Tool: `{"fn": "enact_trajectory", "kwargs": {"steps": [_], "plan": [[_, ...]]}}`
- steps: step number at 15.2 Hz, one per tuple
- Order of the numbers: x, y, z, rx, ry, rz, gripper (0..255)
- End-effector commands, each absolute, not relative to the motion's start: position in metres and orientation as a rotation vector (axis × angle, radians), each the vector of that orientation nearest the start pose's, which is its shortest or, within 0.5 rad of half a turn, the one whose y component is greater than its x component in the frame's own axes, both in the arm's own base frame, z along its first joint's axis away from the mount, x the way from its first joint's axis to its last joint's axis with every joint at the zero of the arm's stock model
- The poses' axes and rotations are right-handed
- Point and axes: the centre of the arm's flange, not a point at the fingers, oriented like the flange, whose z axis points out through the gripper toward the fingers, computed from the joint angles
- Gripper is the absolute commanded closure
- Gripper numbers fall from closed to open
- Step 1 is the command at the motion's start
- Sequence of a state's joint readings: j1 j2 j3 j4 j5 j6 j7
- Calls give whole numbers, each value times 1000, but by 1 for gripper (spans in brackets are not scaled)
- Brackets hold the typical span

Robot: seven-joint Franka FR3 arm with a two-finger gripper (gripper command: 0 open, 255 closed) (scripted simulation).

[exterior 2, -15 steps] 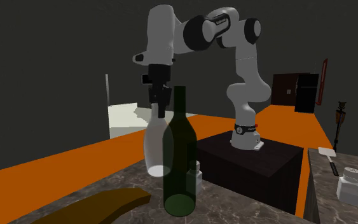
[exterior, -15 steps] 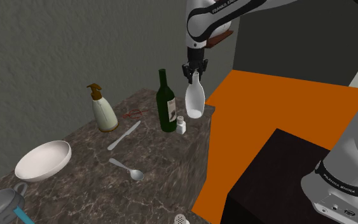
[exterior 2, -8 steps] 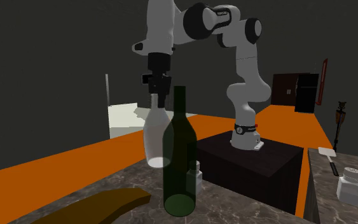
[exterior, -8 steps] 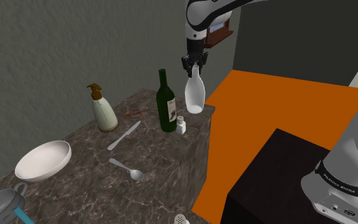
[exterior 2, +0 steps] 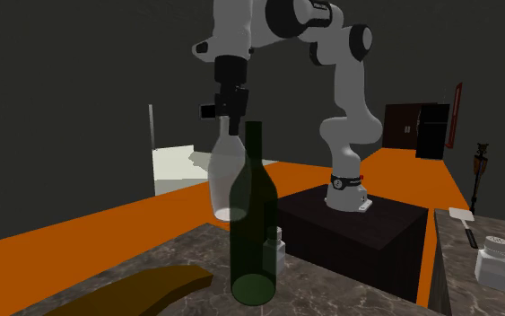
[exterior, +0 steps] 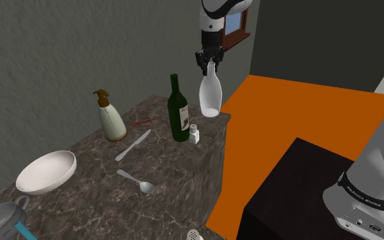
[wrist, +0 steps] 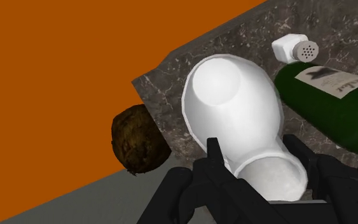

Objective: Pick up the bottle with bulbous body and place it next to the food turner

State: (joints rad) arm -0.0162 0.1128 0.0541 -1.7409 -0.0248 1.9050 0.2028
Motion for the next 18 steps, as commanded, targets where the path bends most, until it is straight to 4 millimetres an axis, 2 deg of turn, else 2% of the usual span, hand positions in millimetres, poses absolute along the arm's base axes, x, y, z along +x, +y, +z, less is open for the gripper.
{"fn": "enact_trajectory", "kwargs": {"steps": [1,18], "plan": [[586,35,517,-3142,248,-85,255],[419,172,579,-3142,248,-85,255]]}}
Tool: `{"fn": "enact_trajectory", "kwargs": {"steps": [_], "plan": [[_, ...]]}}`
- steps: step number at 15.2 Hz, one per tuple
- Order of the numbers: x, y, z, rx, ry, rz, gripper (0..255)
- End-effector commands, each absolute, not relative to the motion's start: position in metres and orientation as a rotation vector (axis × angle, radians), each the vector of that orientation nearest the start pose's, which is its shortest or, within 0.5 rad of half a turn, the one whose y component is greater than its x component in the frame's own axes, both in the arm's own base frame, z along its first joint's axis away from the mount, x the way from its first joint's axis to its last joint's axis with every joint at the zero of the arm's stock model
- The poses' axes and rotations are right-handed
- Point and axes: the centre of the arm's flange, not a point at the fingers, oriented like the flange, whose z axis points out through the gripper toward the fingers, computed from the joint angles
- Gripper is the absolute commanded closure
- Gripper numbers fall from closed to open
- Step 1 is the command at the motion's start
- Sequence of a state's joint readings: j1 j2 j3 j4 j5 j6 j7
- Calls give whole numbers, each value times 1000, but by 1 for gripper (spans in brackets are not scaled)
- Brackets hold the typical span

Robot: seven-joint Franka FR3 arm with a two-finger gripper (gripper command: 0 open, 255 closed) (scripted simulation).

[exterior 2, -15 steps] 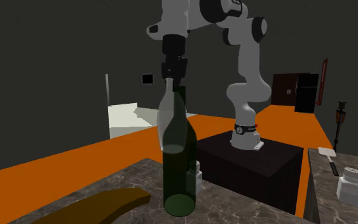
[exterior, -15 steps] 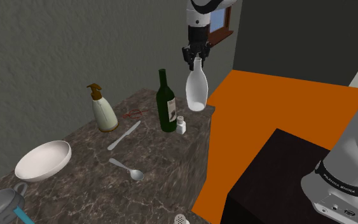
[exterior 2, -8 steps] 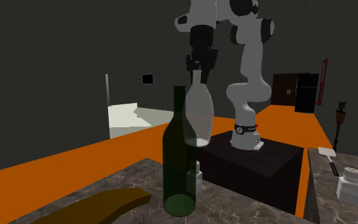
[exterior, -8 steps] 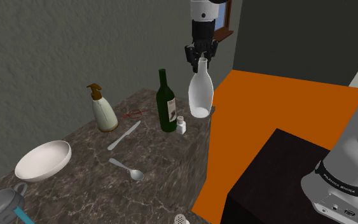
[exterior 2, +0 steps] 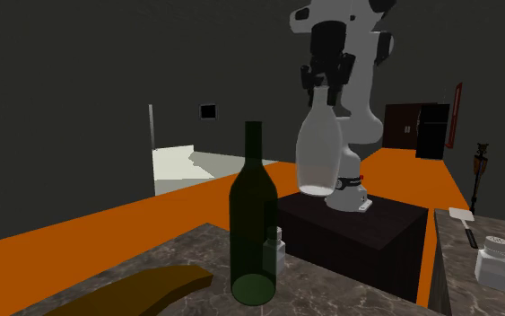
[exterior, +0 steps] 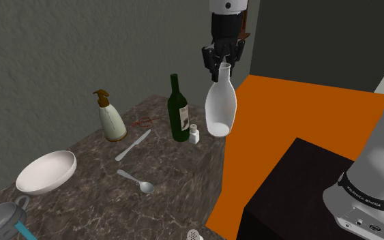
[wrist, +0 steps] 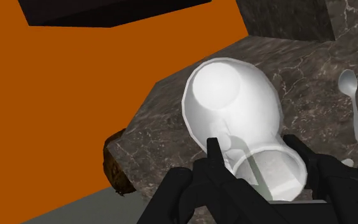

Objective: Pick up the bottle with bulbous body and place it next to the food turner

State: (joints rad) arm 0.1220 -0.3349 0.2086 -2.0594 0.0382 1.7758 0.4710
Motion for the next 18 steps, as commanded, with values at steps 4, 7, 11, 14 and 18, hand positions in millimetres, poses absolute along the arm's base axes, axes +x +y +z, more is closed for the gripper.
{"fn": "enact_trajectory", "kwargs": {"steps": [4,7,11,14,18], "plan": [[380,204,594,-3142,248,-85,255],[351,228,605,-3142,248,-85,255],[312,260,620,-3142,248,-85,255],[282,284,631,-3142,248,-85,255],[243,316,645,-3142,248,-85,255]]}}
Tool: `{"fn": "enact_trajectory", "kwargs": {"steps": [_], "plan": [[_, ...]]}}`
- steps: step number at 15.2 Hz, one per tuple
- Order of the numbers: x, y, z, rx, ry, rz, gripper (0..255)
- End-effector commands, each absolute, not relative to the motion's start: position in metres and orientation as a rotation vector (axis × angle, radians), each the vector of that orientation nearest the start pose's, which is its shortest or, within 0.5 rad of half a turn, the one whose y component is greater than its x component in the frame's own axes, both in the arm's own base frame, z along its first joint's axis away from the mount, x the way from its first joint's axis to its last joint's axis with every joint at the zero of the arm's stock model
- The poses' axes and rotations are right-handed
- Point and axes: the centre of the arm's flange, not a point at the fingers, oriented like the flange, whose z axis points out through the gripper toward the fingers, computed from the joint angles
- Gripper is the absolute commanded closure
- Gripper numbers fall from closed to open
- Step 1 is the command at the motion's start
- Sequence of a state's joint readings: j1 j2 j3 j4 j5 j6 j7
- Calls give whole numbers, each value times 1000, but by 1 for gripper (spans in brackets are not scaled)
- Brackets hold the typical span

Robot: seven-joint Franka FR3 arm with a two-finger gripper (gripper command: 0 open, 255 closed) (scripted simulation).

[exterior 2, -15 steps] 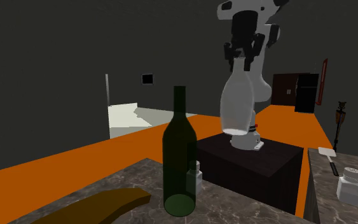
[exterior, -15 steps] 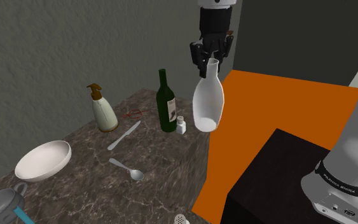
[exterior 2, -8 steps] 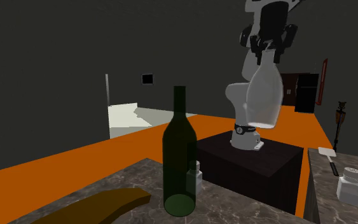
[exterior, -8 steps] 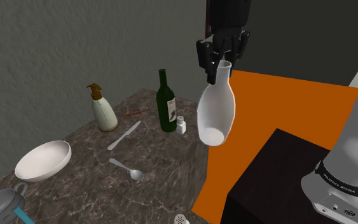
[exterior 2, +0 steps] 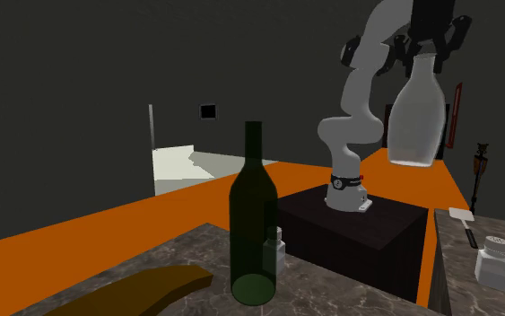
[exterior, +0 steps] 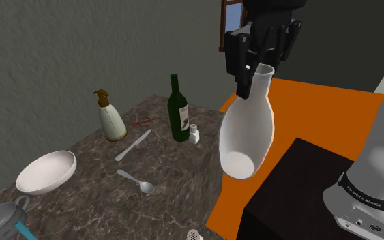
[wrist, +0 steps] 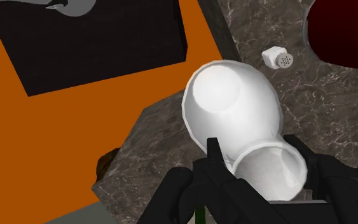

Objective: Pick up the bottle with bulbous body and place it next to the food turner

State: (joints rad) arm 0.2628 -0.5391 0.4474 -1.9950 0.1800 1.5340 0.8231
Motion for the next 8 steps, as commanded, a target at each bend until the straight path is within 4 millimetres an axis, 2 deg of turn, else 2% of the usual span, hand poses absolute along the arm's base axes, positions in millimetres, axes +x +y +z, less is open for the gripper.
{"fn": "enact_trajectory", "kwargs": {"steps": [1,8], "plan": [[233,324,649,-3142,248,-85,255],[164,381,675,-3142,248,-85,255]]}}
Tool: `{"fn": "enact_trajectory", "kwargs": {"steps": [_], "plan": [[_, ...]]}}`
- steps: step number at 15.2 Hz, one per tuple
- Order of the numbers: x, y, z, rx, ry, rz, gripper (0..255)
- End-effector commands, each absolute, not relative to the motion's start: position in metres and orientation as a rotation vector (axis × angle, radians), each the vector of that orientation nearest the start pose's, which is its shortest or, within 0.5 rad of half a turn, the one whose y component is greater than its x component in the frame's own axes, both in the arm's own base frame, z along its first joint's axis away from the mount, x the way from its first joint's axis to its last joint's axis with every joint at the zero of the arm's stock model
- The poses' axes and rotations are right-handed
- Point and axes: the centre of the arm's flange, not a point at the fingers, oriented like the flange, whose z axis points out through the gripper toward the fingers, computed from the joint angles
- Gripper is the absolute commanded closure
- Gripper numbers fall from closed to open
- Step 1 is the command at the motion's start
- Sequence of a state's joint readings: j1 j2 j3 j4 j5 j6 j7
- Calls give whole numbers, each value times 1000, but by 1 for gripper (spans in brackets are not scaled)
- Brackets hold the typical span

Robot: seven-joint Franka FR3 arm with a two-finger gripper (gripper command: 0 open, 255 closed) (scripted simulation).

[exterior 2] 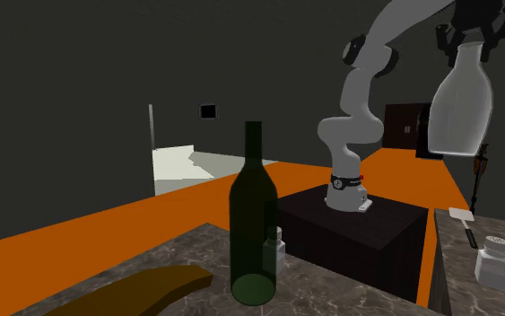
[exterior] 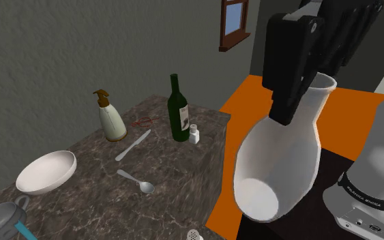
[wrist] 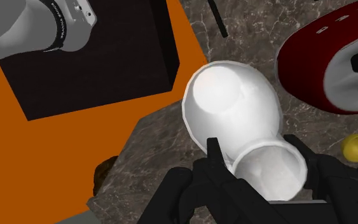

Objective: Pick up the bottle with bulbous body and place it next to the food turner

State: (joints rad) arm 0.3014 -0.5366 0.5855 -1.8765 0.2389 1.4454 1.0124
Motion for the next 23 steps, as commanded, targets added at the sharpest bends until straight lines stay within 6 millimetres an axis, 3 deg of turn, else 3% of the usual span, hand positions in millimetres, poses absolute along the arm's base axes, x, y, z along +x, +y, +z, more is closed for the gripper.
{"fn": "enact_trajectory", "kwargs": {"steps": [1,20,23], "plan": [[155,389,679,-3142,248,-85,255],[-33,542,749,-3142,248,-85,255],[-33,542,733,-3142,248,-85,255]]}}
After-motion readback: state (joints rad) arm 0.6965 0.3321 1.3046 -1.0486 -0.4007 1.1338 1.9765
